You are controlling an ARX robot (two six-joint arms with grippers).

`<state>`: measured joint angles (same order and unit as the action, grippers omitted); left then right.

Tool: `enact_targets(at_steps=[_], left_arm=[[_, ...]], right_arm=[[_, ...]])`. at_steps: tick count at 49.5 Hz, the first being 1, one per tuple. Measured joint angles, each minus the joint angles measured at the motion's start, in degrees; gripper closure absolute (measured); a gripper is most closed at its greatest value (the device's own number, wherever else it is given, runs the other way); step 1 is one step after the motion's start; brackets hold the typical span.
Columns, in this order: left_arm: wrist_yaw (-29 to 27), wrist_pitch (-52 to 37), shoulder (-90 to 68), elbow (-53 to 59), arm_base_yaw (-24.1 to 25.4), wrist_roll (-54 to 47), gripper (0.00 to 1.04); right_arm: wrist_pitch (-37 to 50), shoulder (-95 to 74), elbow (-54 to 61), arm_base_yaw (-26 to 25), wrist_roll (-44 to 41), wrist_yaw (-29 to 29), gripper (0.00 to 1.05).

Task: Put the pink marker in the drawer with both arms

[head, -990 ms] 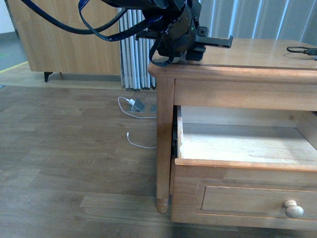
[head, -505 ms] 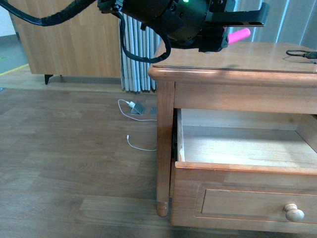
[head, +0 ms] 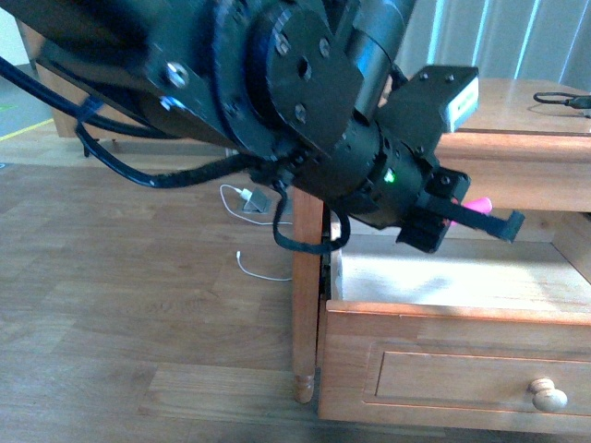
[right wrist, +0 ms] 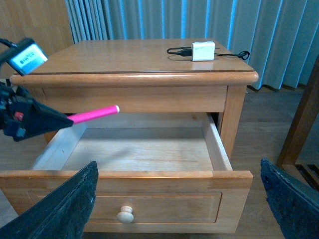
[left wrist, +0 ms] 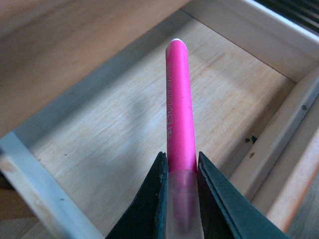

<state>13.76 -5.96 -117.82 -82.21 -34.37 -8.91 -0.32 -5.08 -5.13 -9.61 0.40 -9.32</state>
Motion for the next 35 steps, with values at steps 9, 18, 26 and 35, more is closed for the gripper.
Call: enact_targets(at_steps=[9,18,26,35], left_arm=[[-1.6,0.7,-5.2,-3.6,-1.2,0.2,0.91],[-2.8,1.1,-8.5,-6.3,-1.7,0.3,0.91],[-3.3,0.7,-9.0,-6.4,-1.8,1.0,0.79],[-4.7,-2.1,-8.5,-5.3,-1.7,1.7,0.47]], right_arm=[[0.0,0.0,0.0,0.0,0.0,0.0,0.08],[0.0,0.0,0.0,0.0,0.0,0.0,0.08],[0.0,0.0,0.0,0.0,0.0,0.0,0.08],[0.0,0.0,0.0,0.0,0.0,0.0,0.08]])
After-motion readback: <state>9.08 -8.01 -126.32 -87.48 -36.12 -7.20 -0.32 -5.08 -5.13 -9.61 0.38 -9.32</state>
